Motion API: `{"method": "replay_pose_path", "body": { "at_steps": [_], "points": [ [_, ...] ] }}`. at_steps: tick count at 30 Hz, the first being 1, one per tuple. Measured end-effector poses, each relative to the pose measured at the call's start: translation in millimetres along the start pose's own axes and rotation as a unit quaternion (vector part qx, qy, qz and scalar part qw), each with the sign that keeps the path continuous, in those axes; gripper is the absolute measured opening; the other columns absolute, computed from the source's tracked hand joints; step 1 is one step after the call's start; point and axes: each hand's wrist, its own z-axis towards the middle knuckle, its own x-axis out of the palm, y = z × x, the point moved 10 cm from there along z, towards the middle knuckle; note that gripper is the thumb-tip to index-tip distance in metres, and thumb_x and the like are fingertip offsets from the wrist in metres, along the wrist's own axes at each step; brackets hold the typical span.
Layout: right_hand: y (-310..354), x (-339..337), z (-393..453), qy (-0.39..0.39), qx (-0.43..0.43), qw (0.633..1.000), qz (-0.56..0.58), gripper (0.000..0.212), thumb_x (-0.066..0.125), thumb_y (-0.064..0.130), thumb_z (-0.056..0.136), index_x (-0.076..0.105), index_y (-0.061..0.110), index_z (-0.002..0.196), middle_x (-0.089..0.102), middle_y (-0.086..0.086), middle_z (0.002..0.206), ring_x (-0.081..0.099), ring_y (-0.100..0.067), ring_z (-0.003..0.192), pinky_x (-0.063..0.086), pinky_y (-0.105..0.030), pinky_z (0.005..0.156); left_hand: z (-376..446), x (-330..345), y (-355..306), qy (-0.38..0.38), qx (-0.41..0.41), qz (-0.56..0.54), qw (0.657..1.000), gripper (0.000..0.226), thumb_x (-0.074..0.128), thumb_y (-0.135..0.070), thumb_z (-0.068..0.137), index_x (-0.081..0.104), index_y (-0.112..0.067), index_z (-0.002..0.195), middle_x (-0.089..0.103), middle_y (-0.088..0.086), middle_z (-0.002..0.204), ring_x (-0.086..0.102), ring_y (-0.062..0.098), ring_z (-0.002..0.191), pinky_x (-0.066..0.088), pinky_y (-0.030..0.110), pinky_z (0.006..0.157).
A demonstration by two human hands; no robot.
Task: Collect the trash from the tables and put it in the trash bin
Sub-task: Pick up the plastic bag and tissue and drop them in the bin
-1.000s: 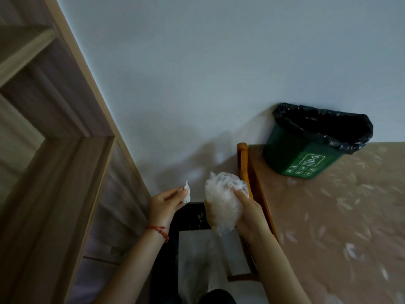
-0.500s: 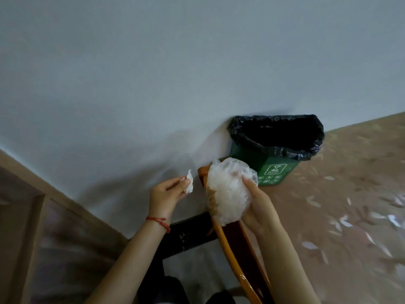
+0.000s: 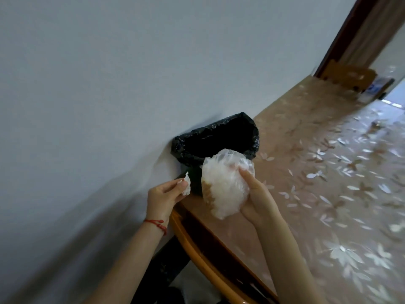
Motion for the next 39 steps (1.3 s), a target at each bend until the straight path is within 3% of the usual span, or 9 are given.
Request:
{"method": "replay_pose_path", "body": {
  "at_steps": [7,11,16,19,21,25,27,34,39],
  "points": [
    [51.5,32.0,20.1,0.021,-0.048,0.999,0.007,0.037,0.052,0.030,0.086,0.059,0.007,0.115,0.059,-0.017,0.125,0.054,-0.031,0.117,0.037,-0.048,0.104,13.9,7.7,-6.9,0.025,-0.001,0.005,1.000,0.014,0.066,-0.001,0.077,0.068,-0.006,0.090,0.071,-0.004,0.063,0.067,0.010,0.065,0.056,0.019,0.063],
    [80.6,49.6,37.5,0.031,-0.069,0.997,0.020,0.033,0.044,0.029,0.092,0.056,0.008,0.115,0.062,-0.012,0.115,0.054,-0.028,0.115,0.040,-0.044,0.101,13.9,11.5,-7.9,0.043,0.004,0.023,0.999,0.010,0.066,-0.004,0.078,0.069,-0.008,0.087,0.070,0.004,0.078,0.067,0.012,0.073,0.055,0.017,0.063],
    [101.1,47.9,64.0,-0.038,-0.098,0.994,0.013,0.052,0.070,0.024,0.072,0.056,0.001,0.117,0.060,-0.018,0.123,0.060,-0.031,0.110,0.043,-0.047,0.099,15.6,12.1,-9.7,0.042,0.005,0.022,0.999,0.017,0.066,-0.004,0.078,0.068,-0.001,0.094,0.071,-0.002,0.073,0.069,0.009,0.068,0.054,0.016,0.059],
    [101.1,31.7,76.5,-0.120,-0.108,0.987,-0.023,0.021,0.071,0.012,0.078,0.063,-0.001,0.092,0.065,-0.018,0.111,0.065,-0.029,0.096,0.048,-0.045,0.094,15.2,11.8,-8.6,0.042,0.000,0.021,0.999,0.019,0.066,-0.004,0.078,0.067,0.000,0.097,0.069,0.003,0.079,0.067,0.011,0.072,0.054,0.015,0.059],
    [98.1,22.5,80.3,-0.164,-0.109,0.978,-0.067,0.015,0.072,0.012,0.078,0.063,0.001,0.084,0.065,-0.018,0.110,0.064,-0.030,0.098,0.049,-0.044,0.094,15.0,11.8,-6.8,0.042,-0.004,0.021,0.999,0.022,0.066,-0.004,0.078,0.066,0.002,0.099,0.069,0.005,0.082,0.066,0.015,0.078,0.056,0.017,0.062],
    [93.2,10.9,80.5,-0.187,-0.118,0.964,-0.151,0.035,0.074,0.019,0.077,0.064,0.002,0.106,0.063,0.001,0.094,0.062,-0.018,0.092,0.053,-0.034,0.085,14.6,10.7,-4.7,0.042,-0.009,0.022,0.999,0.020,0.066,-0.004,0.078,0.067,0.000,0.097,0.069,0.007,0.085,0.066,0.018,0.081,0.056,0.018,0.064],
    [96.5,11.5,75.4,-0.170,-0.146,0.952,-0.207,0.043,0.073,0.020,0.078,0.061,0.004,0.116,0.064,0.000,0.093,0.060,-0.011,0.084,0.054,-0.027,0.078,14.2,12.1,-4.8,0.044,-0.008,0.019,0.999,0.019,0.066,-0.004,0.078,0.067,0.000,0.096,0.069,0.008,0.085,0.066,0.018,0.081,0.056,0.019,0.064],
    [88.4,15.2,28.6,-0.162,-0.258,0.815,-0.493,0.048,0.067,0.029,0.083,0.055,0.014,0.126,0.059,-0.001,0.126,0.054,-0.013,0.113,0.044,-0.028,0.097,17.0,19.5,-8.1,0.053,0.008,0.022,0.998,0.013,0.066,-0.003,0.078,0.069,-0.004,0.091,0.070,0.003,0.077,0.068,0.014,0.074,0.055,0.018,0.062],
    [36.2,12.3,7.4,-0.116,-0.290,0.621,-0.719,0.046,0.055,0.037,0.090,0.050,0.016,0.130,0.049,-0.002,0.137,0.041,-0.016,0.129,0.034,-0.030,0.101,15.8,28.8,-6.1,0.071,0.017,0.035,0.997,0.008,0.067,-0.003,0.078,0.070,-0.006,0.085,0.071,-0.003,0.064,0.069,0.010,0.067,0.056,0.019,0.063]
  ]
}}
